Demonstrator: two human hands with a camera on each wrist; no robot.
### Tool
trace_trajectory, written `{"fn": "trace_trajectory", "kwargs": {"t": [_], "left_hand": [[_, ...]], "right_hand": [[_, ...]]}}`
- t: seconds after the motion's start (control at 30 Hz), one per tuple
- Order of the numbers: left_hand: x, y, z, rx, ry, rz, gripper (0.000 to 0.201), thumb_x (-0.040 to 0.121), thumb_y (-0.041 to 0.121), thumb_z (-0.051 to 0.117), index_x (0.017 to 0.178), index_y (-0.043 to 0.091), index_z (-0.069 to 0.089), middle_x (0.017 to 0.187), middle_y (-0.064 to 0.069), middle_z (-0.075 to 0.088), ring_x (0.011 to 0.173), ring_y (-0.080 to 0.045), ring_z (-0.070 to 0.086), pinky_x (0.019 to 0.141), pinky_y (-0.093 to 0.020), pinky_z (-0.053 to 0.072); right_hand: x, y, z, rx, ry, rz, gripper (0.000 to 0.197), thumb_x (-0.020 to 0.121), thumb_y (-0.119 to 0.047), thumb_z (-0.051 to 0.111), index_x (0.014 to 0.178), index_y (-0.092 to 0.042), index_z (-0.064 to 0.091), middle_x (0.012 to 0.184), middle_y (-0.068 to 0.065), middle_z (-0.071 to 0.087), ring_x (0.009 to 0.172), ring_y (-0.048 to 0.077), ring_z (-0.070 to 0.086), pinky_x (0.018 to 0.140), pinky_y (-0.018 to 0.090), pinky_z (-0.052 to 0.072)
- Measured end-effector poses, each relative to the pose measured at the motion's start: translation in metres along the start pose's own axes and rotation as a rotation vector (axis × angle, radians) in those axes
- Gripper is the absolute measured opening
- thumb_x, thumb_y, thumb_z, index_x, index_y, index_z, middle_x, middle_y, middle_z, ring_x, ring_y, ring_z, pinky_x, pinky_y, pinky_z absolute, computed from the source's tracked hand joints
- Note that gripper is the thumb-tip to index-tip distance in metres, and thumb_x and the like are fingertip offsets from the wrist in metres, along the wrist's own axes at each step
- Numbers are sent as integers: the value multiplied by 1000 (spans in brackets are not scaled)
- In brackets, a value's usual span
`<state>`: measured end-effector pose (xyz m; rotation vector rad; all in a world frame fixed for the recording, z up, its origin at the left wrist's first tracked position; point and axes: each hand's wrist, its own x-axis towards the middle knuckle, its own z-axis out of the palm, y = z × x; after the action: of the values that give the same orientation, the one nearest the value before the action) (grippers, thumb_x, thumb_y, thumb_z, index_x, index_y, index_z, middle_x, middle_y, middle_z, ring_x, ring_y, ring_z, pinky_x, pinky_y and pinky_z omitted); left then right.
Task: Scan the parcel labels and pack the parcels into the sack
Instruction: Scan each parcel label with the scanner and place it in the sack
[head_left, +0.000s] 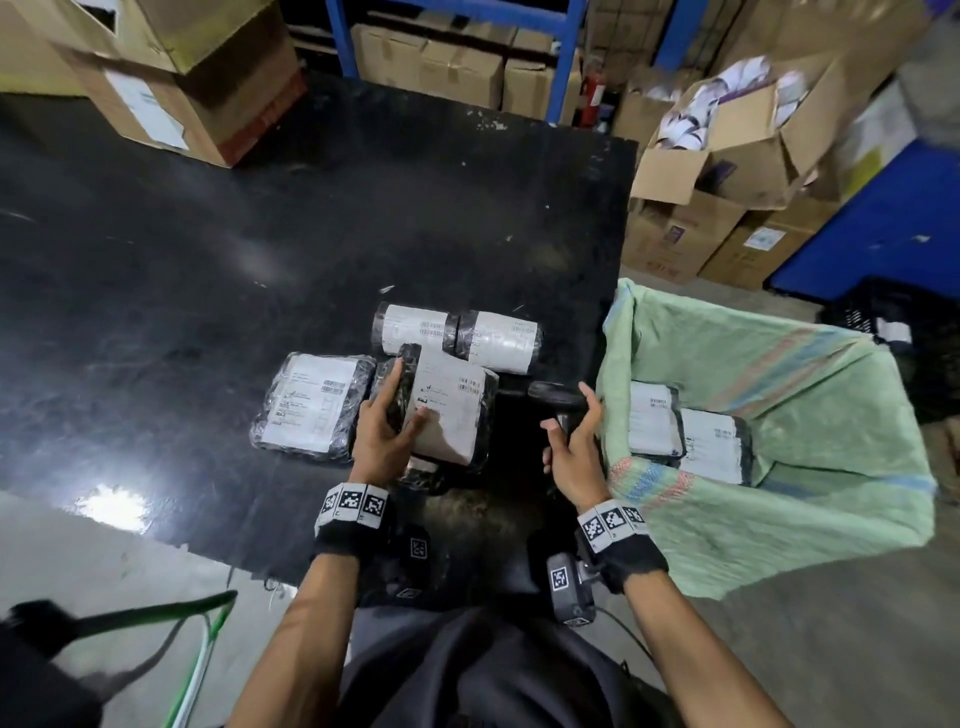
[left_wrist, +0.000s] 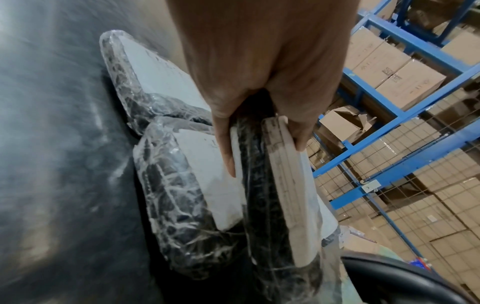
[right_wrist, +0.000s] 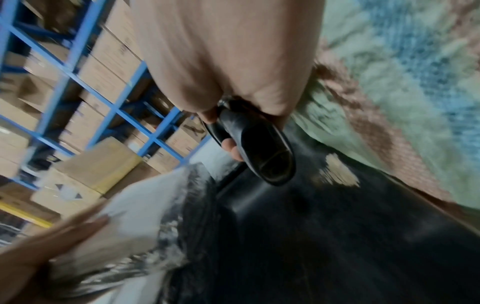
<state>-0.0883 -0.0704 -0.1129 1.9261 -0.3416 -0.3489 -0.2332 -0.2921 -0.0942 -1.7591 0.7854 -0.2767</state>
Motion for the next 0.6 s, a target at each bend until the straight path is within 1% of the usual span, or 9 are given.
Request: {"fn": "trace_trajectory", "kwargs": {"t": [0.07,0.13,0.17,0.27,0.37,0.43,0.5,0.53,0.6], "left_hand": [[1,7,3,-6,15,12,84,84,50,70,159,32,36,141,9,58,133,-14,57,114,-41,48],[3,23,7,-57,19,82,85,85,47,68,160,20,36,133,32,60,123,4,61,105,-25,52],[4,33,9,-84,16,103,86,86,44,67,160,16,34,135,33,60,125,5,60,106,-25,51],[10,59,20,-156,18,129,84,89,34,68,162,14,32,144,4,62,135,-16,59,115,-46,48],[18,85,33,-243,32,131,78,90,17,69,160,16,35,143,-2,64,135,-19,60,114,-52,48],[23,100,41,-295,30,145,76,91,11,68,160,18,35,142,0,65,134,-19,61,113,-51,49],[26,112,49,-349,37,166,75,93,6,68,160,15,36,139,11,66,133,-13,61,113,-43,50],[26,117,53,-369,50,175,74,94,4,68,160,13,36,139,15,64,133,-9,61,113,-38,50],[23,127,59,-412,77,172,72,96,-2,68,159,10,37,143,11,61,133,-6,59,112,-31,49]], "right_hand": [[-7,-22,-9,35,-27,-36,59,103,-21,45,147,-42,12,97,7,56,53,19,49,51,26,50],[-14,-45,-19,81,-41,-92,58,104,-22,45,149,-38,12,89,-5,51,57,24,48,54,29,51],[-18,-56,-23,93,-38,-124,58,104,-22,45,150,-36,12,85,-5,49,56,24,47,54,30,50],[-26,-83,-31,93,-11,-220,56,105,-24,45,149,-37,13,88,-5,54,55,17,50,55,25,49],[-27,-102,-35,77,45,-295,56,104,-28,46,147,-43,14,117,5,59,74,8,56,75,31,52],[-29,-116,-35,76,80,-315,58,103,-28,47,147,-45,14,129,4,56,85,10,57,82,40,55],[-31,-130,-35,84,110,-338,59,101,-29,48,147,-45,15,136,1,52,95,17,56,90,54,54],[-33,-135,-36,96,112,-344,59,101,-29,49,148,-45,15,137,0,51,96,18,56,92,56,53],[-35,-143,-36,125,106,-355,58,101,-27,49,146,-46,17,133,2,55,92,13,55,91,51,52]]}}
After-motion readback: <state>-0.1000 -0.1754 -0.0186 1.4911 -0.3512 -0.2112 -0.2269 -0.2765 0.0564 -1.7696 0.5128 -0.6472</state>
